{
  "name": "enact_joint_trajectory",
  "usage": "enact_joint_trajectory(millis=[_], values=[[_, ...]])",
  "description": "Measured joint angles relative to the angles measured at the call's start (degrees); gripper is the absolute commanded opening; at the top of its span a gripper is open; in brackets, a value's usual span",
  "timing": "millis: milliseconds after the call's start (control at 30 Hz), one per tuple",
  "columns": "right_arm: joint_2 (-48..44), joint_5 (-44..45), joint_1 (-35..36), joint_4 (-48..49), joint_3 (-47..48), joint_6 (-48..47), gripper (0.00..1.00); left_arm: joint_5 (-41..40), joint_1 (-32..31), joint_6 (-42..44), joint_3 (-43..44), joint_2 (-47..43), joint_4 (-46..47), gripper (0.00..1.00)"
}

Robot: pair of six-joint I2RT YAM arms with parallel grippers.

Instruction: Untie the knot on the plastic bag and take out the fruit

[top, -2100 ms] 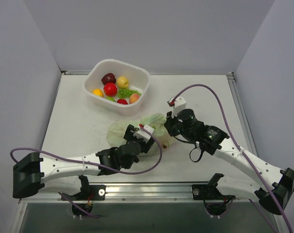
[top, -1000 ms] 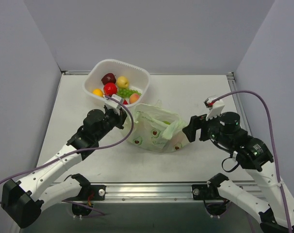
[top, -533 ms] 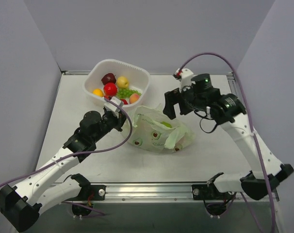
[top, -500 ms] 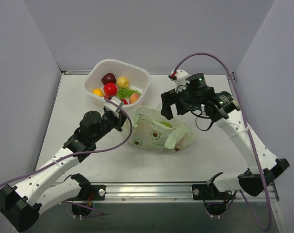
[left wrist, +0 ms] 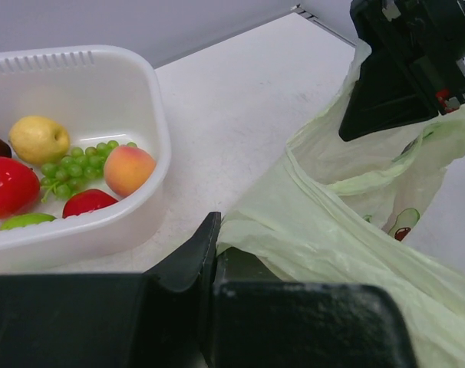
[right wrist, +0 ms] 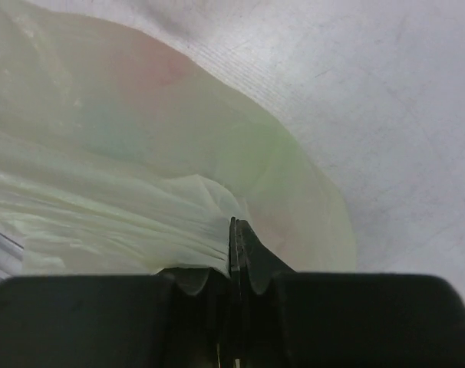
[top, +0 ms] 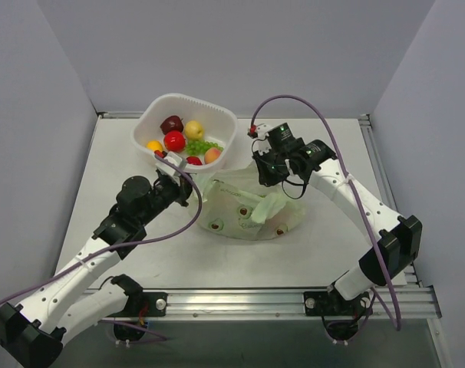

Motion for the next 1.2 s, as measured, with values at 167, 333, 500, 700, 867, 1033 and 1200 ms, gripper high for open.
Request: enact_joint_trajectory(millis=[167,333,500,700,867,1033,1200], values=[[-3.26,3.69,0.07,2.58,-0.33,2.69,0.00,-0.02,0.76,-1.57,0.00,0.15,0.09,0.27],[-13.18,9.53,-0.92,2.21,-0.46,5.53,0.00,-5.81,2.54,-3.08,0.00,-0.76,-0.22,0.87],[-17.57,10.47,-0.50,2.71,-2.82,7.26,0.00,-7.56,2.40,-8.83,1.68,-3.85,-4.28,0.97],[-14.16,10.56,0.85,4.09,-9.97,9.68,0.00,-9.79,-3.93,-14.99,5.95,-6.93,-8.17,0.97],[-13.18,11.02,2.03,4.94,-11.23,10.21,0.00,-16.76,-15.93,-14.82,9.86,-1.27,-8.31,0.97],[-13.22,12.02,3.34,6.47,-11.23,10.51,0.00,-24.39,-20.76,-13.97,11.98,10.36,-4.39,0.98],[-15.06,13.00,3.87,8.09,-12.61,11.39,0.00,-27.21,-20.96,-14.78,12.37,20.90,0.37,0.98]])
